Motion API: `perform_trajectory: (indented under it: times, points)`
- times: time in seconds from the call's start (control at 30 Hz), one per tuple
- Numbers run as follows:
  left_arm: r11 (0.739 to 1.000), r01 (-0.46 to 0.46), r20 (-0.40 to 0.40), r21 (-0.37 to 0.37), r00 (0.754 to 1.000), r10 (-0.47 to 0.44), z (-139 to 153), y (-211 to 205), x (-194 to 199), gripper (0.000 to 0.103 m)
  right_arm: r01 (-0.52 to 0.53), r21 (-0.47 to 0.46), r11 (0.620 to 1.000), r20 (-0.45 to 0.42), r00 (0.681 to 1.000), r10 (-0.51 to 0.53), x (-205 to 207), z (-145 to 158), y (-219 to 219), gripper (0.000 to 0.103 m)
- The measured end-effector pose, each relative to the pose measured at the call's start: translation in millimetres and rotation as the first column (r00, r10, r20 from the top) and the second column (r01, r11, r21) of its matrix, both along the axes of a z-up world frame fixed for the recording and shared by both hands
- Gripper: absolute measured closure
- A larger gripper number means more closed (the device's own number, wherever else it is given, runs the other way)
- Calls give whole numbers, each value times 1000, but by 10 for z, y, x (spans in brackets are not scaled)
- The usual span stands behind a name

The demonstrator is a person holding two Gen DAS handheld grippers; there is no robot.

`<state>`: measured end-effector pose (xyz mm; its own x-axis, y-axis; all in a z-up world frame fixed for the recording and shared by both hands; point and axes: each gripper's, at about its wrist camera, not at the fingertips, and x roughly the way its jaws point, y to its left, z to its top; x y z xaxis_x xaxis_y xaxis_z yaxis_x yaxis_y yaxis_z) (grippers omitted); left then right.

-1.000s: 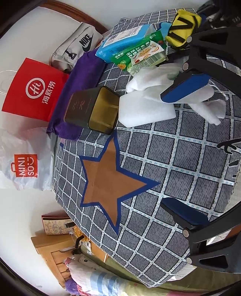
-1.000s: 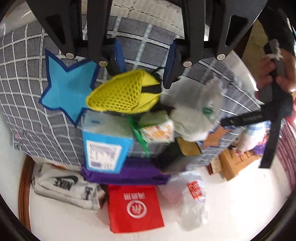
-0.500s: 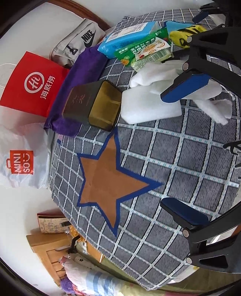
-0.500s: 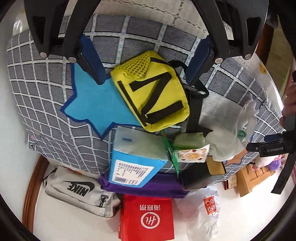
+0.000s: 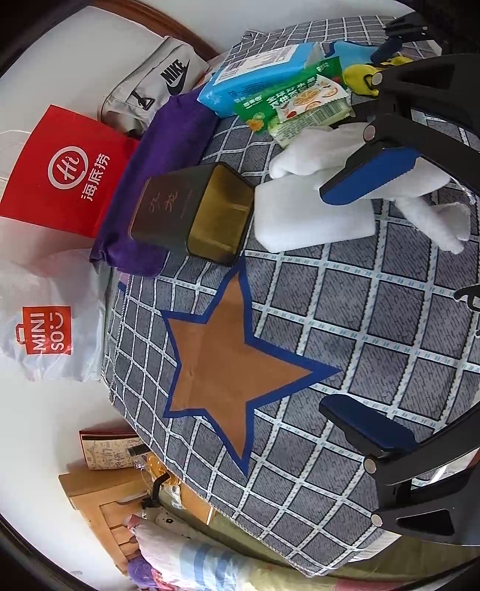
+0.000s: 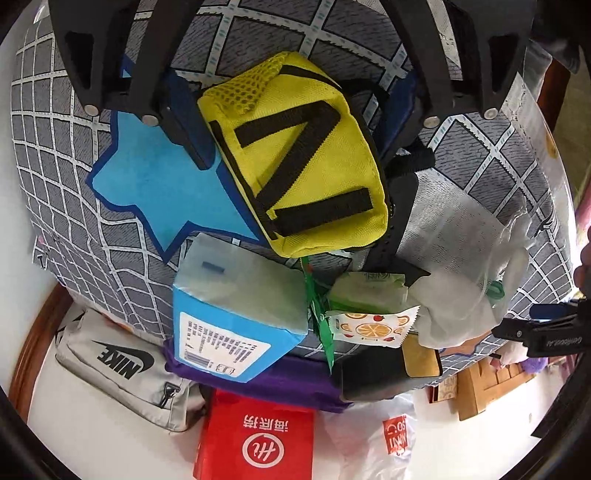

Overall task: Organize soft objects
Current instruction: 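Grasp the yellow pouch with the right gripper while the left gripper grasps the white sponge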

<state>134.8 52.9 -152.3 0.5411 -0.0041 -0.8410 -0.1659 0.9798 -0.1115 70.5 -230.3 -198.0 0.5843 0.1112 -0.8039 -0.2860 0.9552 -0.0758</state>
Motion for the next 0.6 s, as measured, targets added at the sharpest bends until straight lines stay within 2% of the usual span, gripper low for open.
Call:
perform_trajectory:
  times: [0.17, 0.23, 0.27, 0.33, 0.5, 0.6]
  points:
    - [1000, 17, -34, -2, 999, -17, -49, -60, 221, 0, 15, -4, 1000, 4, 1000, -15, -81, 40, -58, 34]
    - [1000, 17, -48, -11, 999, -17, -74, -74, 280, 0, 22, 2, 1000, 10, 1000, -22, -113, 85, -102, 35]
    - [1000, 16, -51, -6, 999, -17, -77, -89, 308, 0, 26, 7, 1000, 17, 1000, -26, -131, 118, -133, 38]
    - [1000, 29, -53, 1, 998, -29, -68, -137, 354, 0, 28, 27, 999, 26, 999, -29, -145, 179, -198, 53]
    - [998, 69, -78, 4, 995, -68, -65, -270, 477, 0, 26, 50, 998, -1, 1000, -26, -65, 165, -251, 53]
    - [994, 106, -95, 12, 990, -104, -92, -369, 523, 0, 17, 23, 1000, -5, 1000, -17, -22, 116, -203, 46]
